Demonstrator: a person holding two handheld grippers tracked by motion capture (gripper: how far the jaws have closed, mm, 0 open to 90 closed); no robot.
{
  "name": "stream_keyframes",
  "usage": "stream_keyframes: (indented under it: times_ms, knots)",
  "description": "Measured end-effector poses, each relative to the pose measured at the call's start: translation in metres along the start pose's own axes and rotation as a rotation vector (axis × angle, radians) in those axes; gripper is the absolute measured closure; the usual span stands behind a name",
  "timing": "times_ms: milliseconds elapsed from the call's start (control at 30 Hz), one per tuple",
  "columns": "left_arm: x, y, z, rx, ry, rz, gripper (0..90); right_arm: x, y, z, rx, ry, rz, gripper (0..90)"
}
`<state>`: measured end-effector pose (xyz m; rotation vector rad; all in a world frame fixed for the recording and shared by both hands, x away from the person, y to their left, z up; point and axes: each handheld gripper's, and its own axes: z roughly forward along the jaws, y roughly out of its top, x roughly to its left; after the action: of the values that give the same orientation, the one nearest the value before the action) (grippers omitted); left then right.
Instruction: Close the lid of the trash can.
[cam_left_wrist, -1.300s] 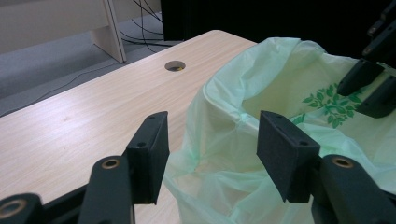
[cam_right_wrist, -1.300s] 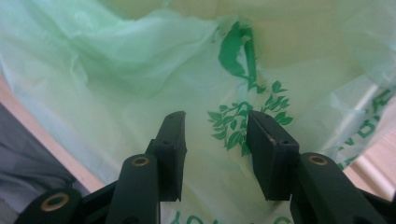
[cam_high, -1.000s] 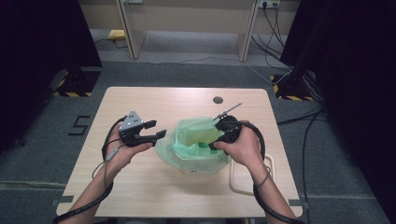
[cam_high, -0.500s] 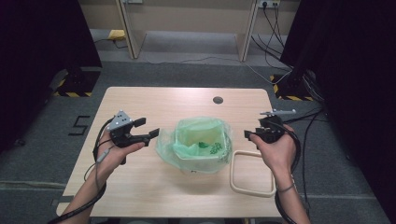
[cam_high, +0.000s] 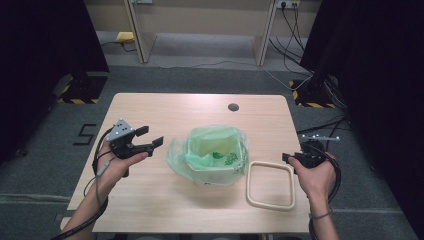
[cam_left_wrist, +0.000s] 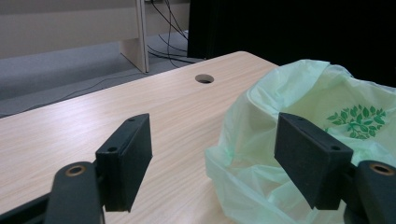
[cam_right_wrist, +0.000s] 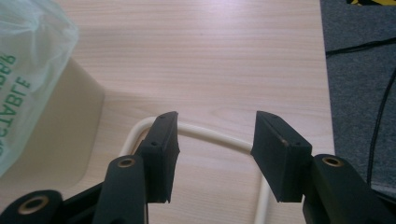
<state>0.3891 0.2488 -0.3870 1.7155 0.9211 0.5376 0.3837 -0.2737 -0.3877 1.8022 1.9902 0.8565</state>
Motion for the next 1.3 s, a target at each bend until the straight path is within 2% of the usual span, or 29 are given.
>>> stream_keyframes:
  times_ms: [400, 800, 1100, 1300]
  knots:
    - [0.007, -0.003, -0.005, -0.004, 0.028, -0.009, 27.0, -0.017, -0.014, 0.012, 0.055, -0.022, 0.033, 51.2]
    - [0.014, -0.009, -0.019, -0.016, 0.043, -0.006, 27.1, -0.031, -0.031, 0.022, 0.1, -0.073, 0.075, 53.5]
    - [0.016, -0.019, -0.025, -0.014, 0.045, -0.009, 27.1, -0.034, -0.048, 0.045, 0.193, -0.124, 0.044, 62.8]
    - [0.016, -0.02, -0.027, -0.017, 0.047, -0.012, 27.1, -0.032, -0.052, 0.055, 0.216, -0.146, 0.036, 65.2]
